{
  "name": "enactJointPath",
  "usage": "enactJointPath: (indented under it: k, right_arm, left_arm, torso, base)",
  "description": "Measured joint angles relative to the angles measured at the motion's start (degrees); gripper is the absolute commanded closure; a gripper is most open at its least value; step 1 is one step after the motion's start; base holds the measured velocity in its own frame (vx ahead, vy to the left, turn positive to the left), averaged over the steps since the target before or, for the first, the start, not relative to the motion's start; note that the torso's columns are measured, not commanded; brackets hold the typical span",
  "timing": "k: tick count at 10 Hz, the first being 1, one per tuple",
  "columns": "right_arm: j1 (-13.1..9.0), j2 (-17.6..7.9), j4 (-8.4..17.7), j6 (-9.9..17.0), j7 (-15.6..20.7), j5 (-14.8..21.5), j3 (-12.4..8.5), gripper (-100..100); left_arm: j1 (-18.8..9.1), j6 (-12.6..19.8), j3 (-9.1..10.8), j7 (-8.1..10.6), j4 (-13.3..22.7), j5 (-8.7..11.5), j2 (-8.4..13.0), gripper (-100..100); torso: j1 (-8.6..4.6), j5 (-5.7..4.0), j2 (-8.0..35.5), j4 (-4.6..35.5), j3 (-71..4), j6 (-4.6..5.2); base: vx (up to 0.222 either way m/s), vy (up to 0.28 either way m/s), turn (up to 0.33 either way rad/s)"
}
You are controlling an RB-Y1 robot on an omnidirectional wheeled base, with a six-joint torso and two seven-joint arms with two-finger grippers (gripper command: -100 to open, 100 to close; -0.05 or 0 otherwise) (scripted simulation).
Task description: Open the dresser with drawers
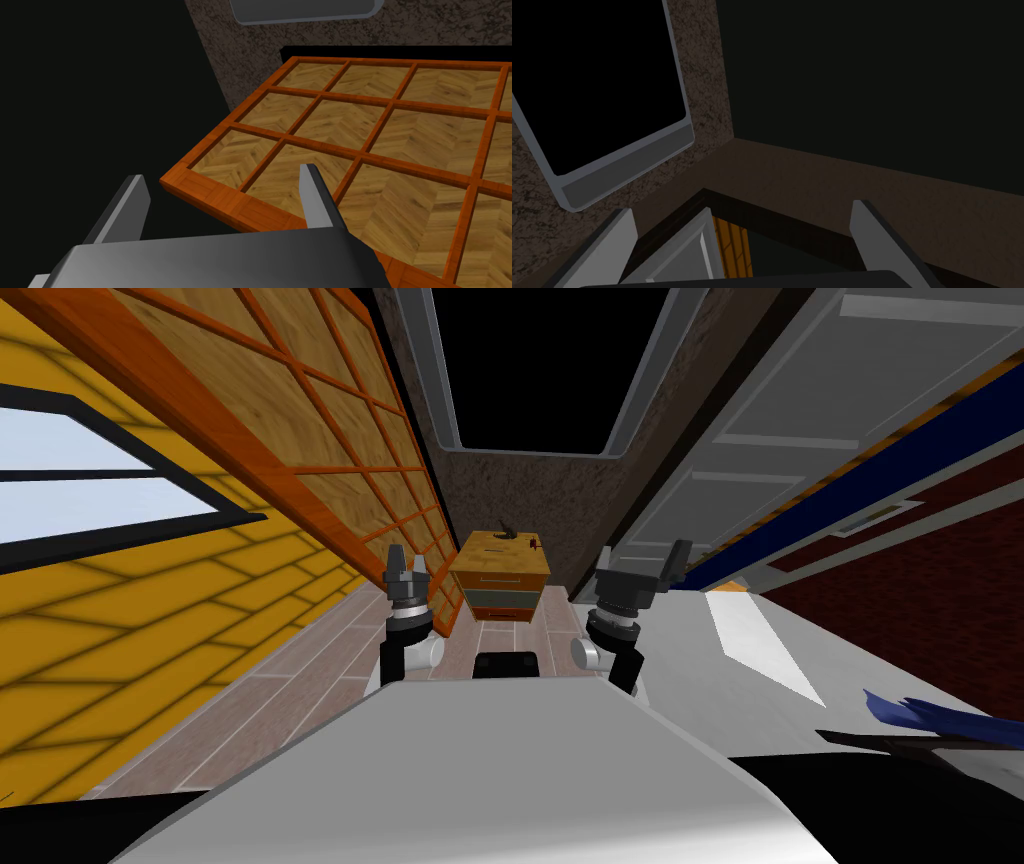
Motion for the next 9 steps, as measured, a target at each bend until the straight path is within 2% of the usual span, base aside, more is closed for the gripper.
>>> enactJointPath:
  k: [2,9]
  right_arm:
    - [0.0,0.0,0.0,0.0,0.0,0.0,0.0,0]
    - [0.0,0.0,-0.02,0.0,0.0,0.0,0.0,0]
  left_arm:
    - [0.0,0.0,0.0,0.0,0.0,0.0,0.0,0]
    - [0.0,-0.01,0.0,0.0,-0.02,0.0,0.0,0]
  torso:
    - [0.0,0.0,5.97,6.0,-12.0,0.0]
    - [0.0,0.0,35.39,35.37,-70.73,0.0]
  base:
    - [0.0,0.0,0.0]
    - [0.0,0.0,0.0]
